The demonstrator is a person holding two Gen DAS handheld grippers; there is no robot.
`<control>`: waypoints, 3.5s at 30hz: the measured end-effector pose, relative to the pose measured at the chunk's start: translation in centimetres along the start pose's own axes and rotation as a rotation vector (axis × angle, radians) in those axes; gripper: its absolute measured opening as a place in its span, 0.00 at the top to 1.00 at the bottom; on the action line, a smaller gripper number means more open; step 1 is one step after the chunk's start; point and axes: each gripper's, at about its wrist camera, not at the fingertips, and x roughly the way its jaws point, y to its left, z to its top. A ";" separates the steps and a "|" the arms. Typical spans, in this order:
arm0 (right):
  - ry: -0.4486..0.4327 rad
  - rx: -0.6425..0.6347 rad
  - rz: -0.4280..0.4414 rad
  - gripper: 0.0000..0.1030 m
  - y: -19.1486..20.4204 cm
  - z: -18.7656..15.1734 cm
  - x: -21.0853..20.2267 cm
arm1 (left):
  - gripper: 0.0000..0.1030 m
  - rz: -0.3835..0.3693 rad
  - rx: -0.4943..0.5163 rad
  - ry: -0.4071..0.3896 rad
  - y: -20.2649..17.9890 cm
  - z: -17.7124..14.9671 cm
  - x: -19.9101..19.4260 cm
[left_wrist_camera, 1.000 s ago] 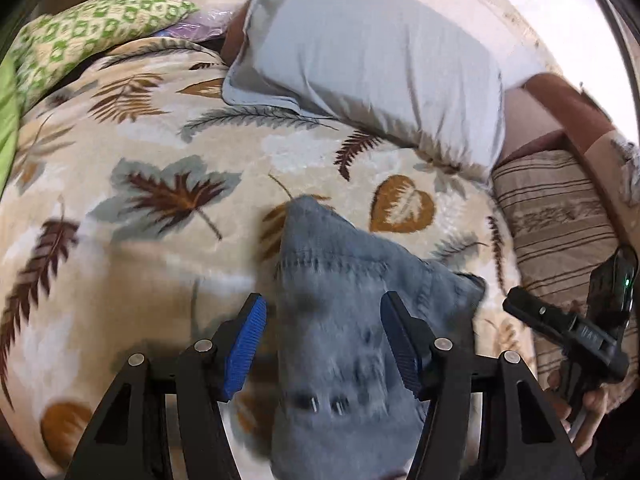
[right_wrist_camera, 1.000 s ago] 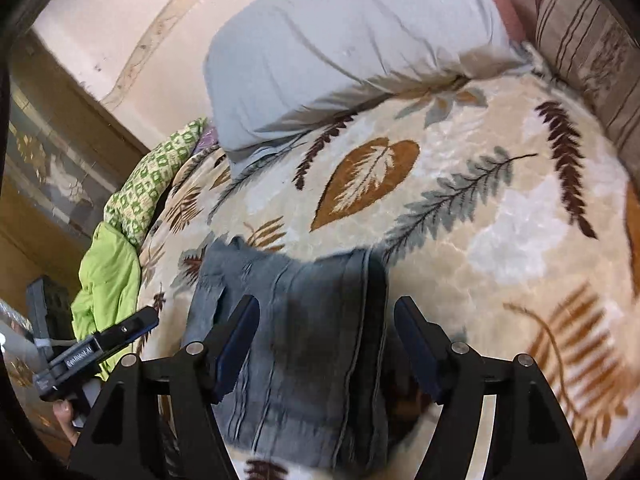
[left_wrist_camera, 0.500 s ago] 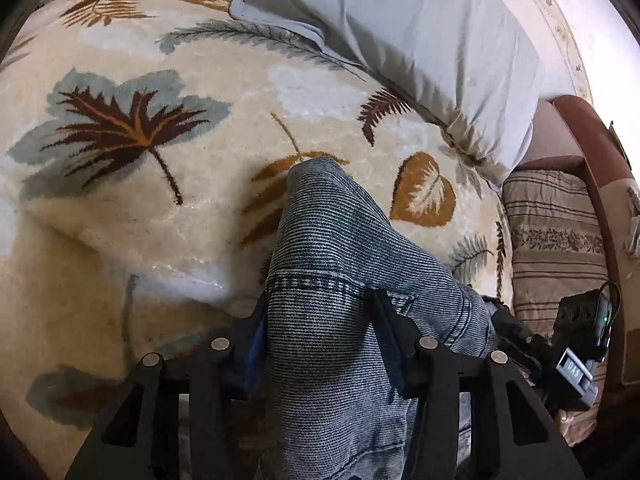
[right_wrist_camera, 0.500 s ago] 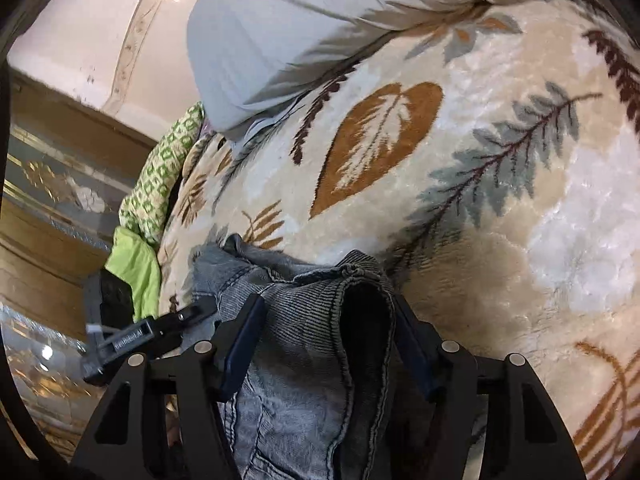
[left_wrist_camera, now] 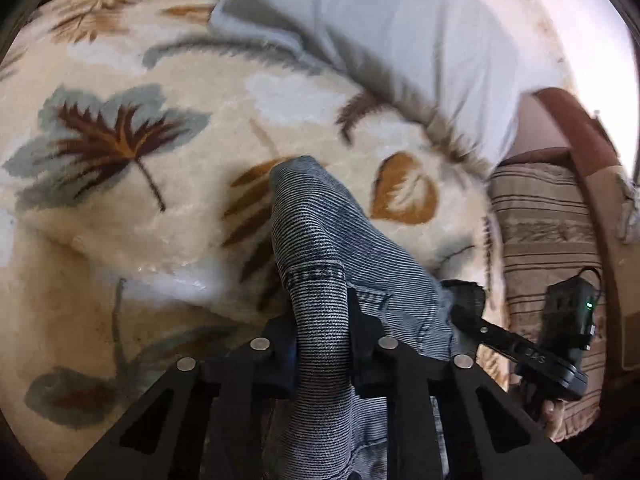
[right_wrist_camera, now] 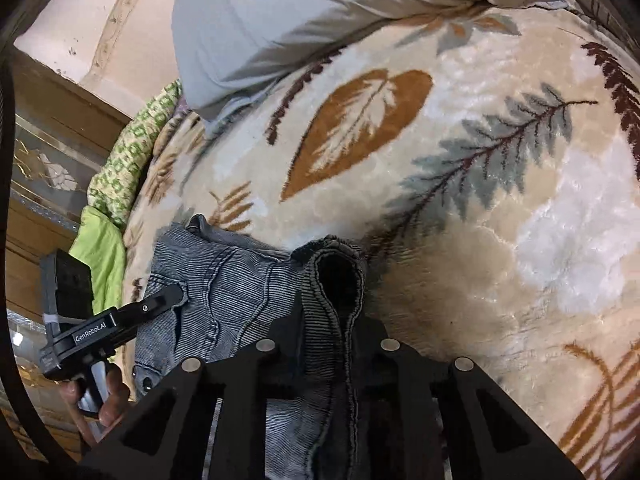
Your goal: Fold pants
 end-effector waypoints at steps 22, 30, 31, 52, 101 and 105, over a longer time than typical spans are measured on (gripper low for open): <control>-0.044 0.072 0.102 0.39 -1.5 -1.9 -1.3 | 0.48 0.106 0.004 -0.117 0.9 -3.0 -3.0; 0.005 0.072 0.001 0.39 -1.2 -5.8 -1.0 | 0.47 0.122 0.076 -0.116 -0.7 -8.7 -6.0; 0.006 0.075 -0.006 0.39 -1.2 -6.1 -1.0 | 0.47 0.139 0.086 -0.105 -0.9 -9.2 -5.8; 0.003 0.032 -0.075 0.64 -0.9 -6.2 -0.3 | 0.45 0.210 0.039 -0.111 -1.3 -9.9 -3.8; -0.079 -0.031 -0.210 0.65 0.9 -11.1 -3.7 | 0.46 0.264 0.205 -0.099 -3.6 -14.7 -7.1; -0.082 -0.038 -0.214 0.65 1.0 -11.2 -3.8 | 0.53 0.229 0.181 -0.103 -3.2 -14.5 -7.5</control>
